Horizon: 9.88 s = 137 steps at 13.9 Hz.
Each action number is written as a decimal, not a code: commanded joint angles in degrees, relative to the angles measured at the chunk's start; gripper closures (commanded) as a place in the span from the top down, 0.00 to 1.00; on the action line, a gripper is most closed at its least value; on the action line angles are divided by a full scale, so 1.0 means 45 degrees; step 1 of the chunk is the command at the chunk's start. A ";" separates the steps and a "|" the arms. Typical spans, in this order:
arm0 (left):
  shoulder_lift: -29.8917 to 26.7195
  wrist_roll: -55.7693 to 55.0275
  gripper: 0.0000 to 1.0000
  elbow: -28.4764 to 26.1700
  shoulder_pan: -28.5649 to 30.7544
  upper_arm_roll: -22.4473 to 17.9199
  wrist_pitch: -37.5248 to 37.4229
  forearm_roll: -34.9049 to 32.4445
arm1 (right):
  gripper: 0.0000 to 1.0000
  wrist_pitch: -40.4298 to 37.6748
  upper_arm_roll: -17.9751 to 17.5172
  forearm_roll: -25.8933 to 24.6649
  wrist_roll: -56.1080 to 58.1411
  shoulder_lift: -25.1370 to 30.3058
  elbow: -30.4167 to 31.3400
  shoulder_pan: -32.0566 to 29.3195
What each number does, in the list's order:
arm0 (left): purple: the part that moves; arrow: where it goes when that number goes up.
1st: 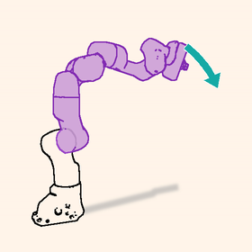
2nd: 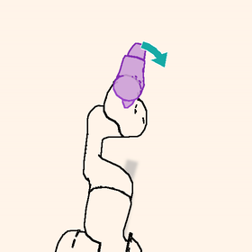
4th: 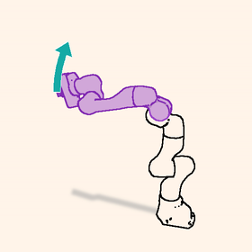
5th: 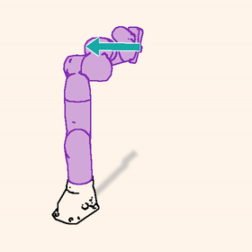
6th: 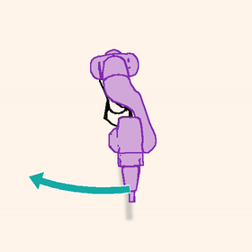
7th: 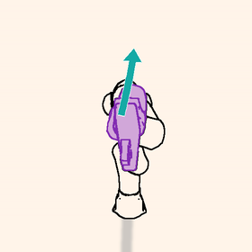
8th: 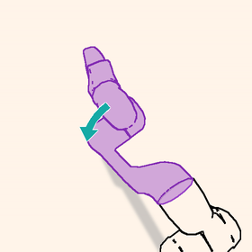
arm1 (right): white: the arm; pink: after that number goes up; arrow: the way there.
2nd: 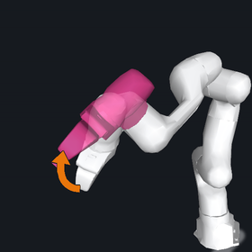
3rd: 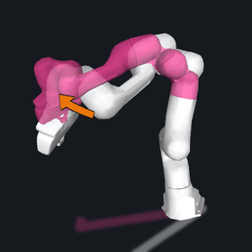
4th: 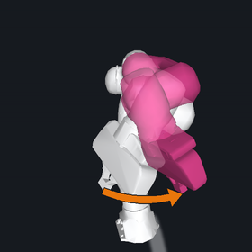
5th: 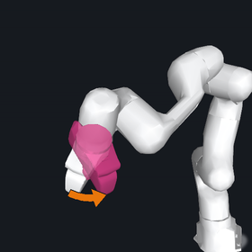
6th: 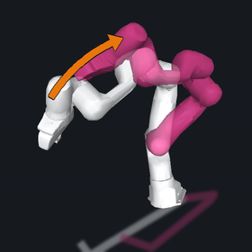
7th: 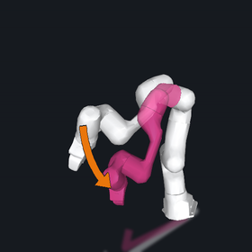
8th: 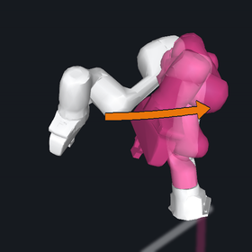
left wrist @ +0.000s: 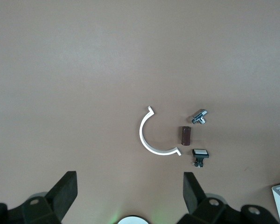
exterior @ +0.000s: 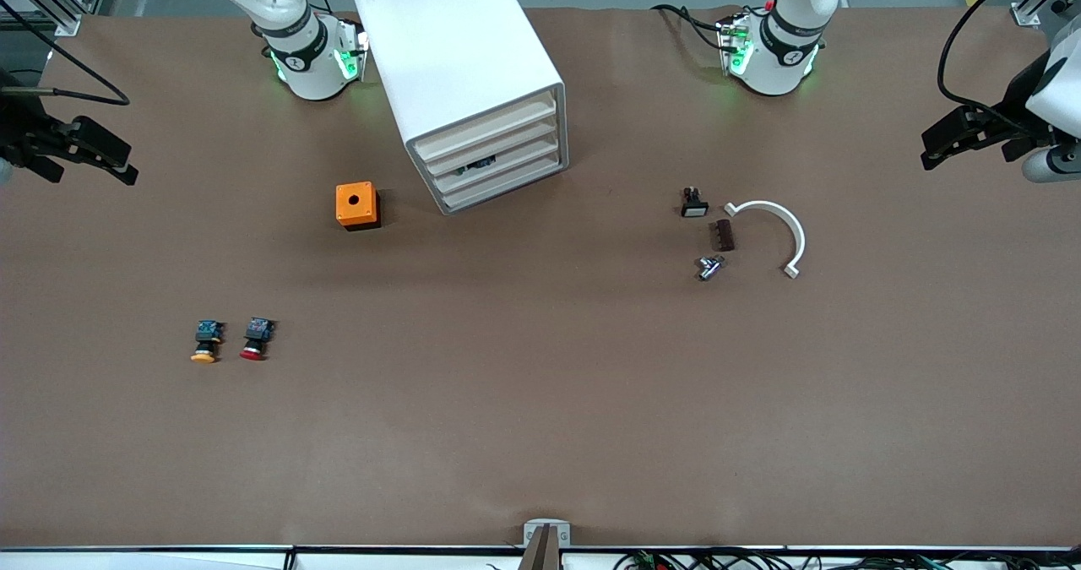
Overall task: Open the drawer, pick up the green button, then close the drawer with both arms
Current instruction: 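Move the left gripper toward the white cabinet's drawer handle, then grasp the drawer handle of the white cabinet with the left gripper, then pull the drawer open with the left gripper, then release the drawer with the left gripper while the right gripper reaches in, then grasp the green push button with the right gripper while the left gripper returns, then carry the green button out while the left gripper pushes the drawer shut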
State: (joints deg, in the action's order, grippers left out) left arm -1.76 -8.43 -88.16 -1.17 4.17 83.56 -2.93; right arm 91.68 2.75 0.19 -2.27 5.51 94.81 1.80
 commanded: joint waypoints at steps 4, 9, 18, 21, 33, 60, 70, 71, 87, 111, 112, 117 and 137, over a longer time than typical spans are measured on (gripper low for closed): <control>0.0155 0.0271 1.00 0.0353 -0.0053 0.0049 -0.0248 -0.0053 | 1.00 -0.0159 0.0034 0.0114 -0.0041 0.0084 -0.0210 0.0108; 0.1694 -0.0195 1.00 0.0256 -0.0636 0.0303 0.0179 0.0473 | 1.00 -0.0237 0.0034 0.0114 -0.0080 0.0084 -0.0210 0.0108; 0.7182 -1.2801 1.00 0.1545 -0.3545 0.0381 0.2930 0.2720 | 1.00 -0.0237 0.0093 0.0114 -0.0178 0.0064 -0.0190 0.0049; 0.8493 -1.7132 1.00 0.1545 -0.4503 0.0362 0.3424 0.4317 | 1.00 -0.0237 0.0054 0.0114 -0.0198 0.0064 -0.0190 0.0108; 1.0916 -2.7420 1.00 0.1389 -0.6106 0.0537 0.3405 1.1977 | 1.00 -0.0237 0.0054 0.0114 -0.0198 0.0064 -0.0171 0.0186; 1.2031 -2.8676 0.00 0.2226 -0.7985 -0.0008 0.3385 1.2760 | 1.00 -0.0295 0.0073 0.0056 -0.0177 -0.0072 -0.0268 0.0185; 1.1914 -2.6156 0.19 0.3283 -0.5639 -0.0029 0.3913 1.2818 | 1.00 0.0231 0.0132 -0.0374 0.0017 -0.2823 -0.0893 -0.0242; 1.1894 -2.6097 0.40 0.3264 -0.5619 -0.0029 0.3913 1.2818 | 1.00 0.0387 0.0151 -0.0413 0.0017 -0.3078 -0.0913 -0.0340; 0.9398 -2.1415 1.00 0.3440 -0.3375 -0.0849 0.3776 0.7607 | 1.00 0.4309 0.0073 0.1247 -1.7881 -0.3956 0.0572 0.6547; 0.8359 -0.9807 1.00 0.0473 -0.5444 0.0380 0.7973 0.1822 | 0.90 0.6911 0.0093 -0.0433 -2.4241 -0.9194 -0.1069 1.0225; 0.8339 -0.9826 1.00 0.0297 -0.5443 0.0536 0.8072 0.1841 | 0.75 0.6950 0.0093 -0.0413 -2.4241 -0.9194 -0.1069 1.0225; 0.8456 -0.9807 1.00 0.0003 -0.5463 0.0848 0.8402 0.1842 | 0.00 0.7225 0.0093 -0.0238 -2.4105 -0.9194 -0.1108 1.0109; 0.9043 -1.3061 1.00 -0.0779 -0.8448 0.1455 0.9851 0.2603 | 0.00 0.5438 0.0151 0.0759 -0.4344 -0.5073 0.1679 0.2530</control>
State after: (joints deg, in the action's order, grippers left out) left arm 39.45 -62.49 -91.18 -36.29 10.24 128.06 7.20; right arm 110.47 4.46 3.29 -26.59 -19.77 95.60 14.60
